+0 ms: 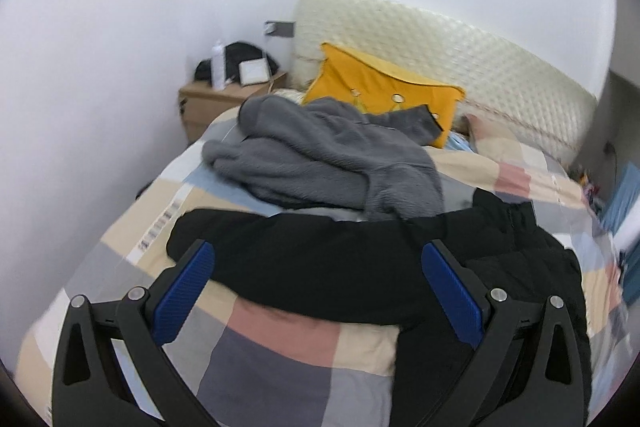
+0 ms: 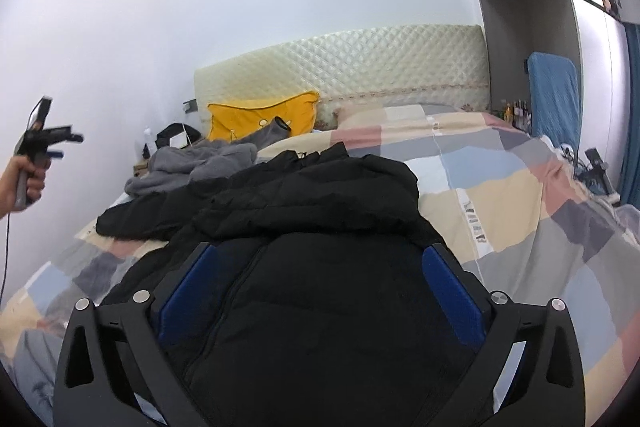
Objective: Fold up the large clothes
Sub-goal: 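Move the left gripper to the other sleeve cuff and grasp it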
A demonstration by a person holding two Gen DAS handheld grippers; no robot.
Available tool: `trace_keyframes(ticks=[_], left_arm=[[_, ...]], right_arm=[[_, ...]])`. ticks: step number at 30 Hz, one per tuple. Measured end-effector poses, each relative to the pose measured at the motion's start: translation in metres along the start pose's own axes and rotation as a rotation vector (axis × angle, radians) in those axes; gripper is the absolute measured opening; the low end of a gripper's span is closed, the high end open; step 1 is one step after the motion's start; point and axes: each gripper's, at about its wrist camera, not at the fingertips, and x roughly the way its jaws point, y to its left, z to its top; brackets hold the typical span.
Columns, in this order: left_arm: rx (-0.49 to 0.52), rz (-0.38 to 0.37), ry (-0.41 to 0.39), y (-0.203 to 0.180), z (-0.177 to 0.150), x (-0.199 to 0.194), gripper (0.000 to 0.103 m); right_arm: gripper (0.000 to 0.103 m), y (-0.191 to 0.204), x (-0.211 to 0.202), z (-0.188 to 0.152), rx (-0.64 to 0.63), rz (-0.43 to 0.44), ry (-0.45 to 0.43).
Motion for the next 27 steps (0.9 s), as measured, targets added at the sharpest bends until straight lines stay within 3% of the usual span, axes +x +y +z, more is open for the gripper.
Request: trace_keyframes(ticks=[5,10,23,27], left_arm=[[-0.075,-0.018,0.032,0.043,-0.013,0.026,0.103],[-0.157,-0.093,0.041,0.083,-0.032,0.058,0.103],[-0.463,-0.143,0.215,0.197,-0.094,0.191,0.100],[-0.591,-0.170,0.187,0.221,-0.103,0.222,0.095]], right_arm=[[0.102,-0.002,0.010,-0.005,0.008,-0.035,0.037],[0.102,-0.001,0.026,-0.003,0.028,-0.107,0.055],[0.102,0.029,0.062,-0.004,0.007,-0.169,0.130],[0.102,0.038,0.082,-0.006,-0.032,-0.216,0.165]])
